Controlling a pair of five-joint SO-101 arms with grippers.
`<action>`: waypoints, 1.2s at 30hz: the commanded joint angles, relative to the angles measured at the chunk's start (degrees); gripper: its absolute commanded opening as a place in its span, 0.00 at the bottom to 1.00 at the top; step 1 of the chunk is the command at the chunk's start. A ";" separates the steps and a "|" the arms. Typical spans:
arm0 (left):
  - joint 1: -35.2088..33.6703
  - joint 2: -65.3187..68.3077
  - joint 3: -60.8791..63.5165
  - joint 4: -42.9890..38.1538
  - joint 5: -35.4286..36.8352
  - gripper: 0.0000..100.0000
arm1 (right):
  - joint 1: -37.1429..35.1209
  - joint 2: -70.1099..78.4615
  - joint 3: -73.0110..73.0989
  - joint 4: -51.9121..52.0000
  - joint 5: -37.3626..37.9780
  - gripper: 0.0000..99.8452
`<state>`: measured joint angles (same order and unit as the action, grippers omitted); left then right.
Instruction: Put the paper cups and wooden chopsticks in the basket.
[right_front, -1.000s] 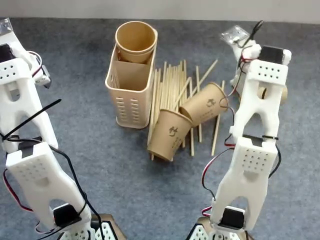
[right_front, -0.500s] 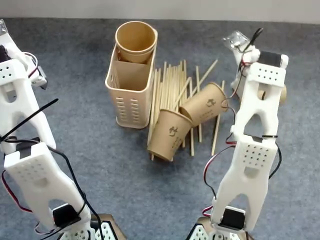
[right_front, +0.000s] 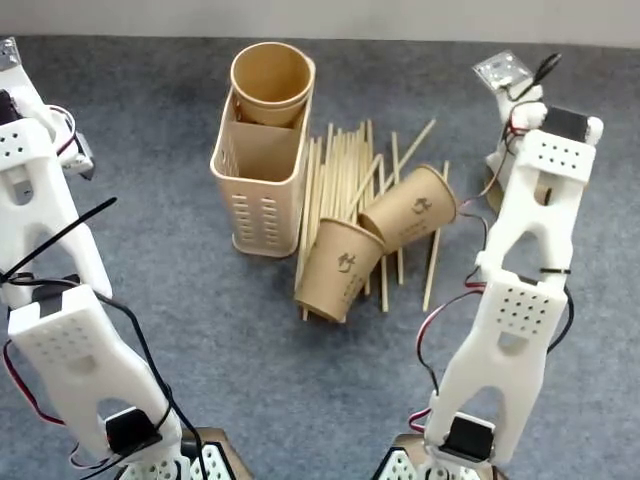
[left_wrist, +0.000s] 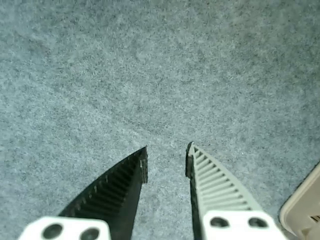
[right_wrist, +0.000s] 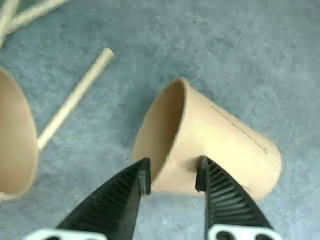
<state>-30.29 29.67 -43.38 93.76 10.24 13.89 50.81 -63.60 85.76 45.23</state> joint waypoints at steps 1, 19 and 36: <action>-0.66 -2.59 -0.22 0.18 -0.44 0.14 | 1.19 -0.57 -3.03 -0.75 0.79 0.17; -0.66 -2.59 -0.22 0.26 -0.44 0.14 | 0.48 -4.53 -17.19 3.82 -6.68 0.00; -0.57 -2.59 -0.13 0.26 -0.44 0.14 | -21.05 -38.90 -12.18 8.92 -49.67 0.00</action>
<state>-30.29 29.67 -43.38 93.76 10.24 -3.60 20.92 -78.11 96.48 2.59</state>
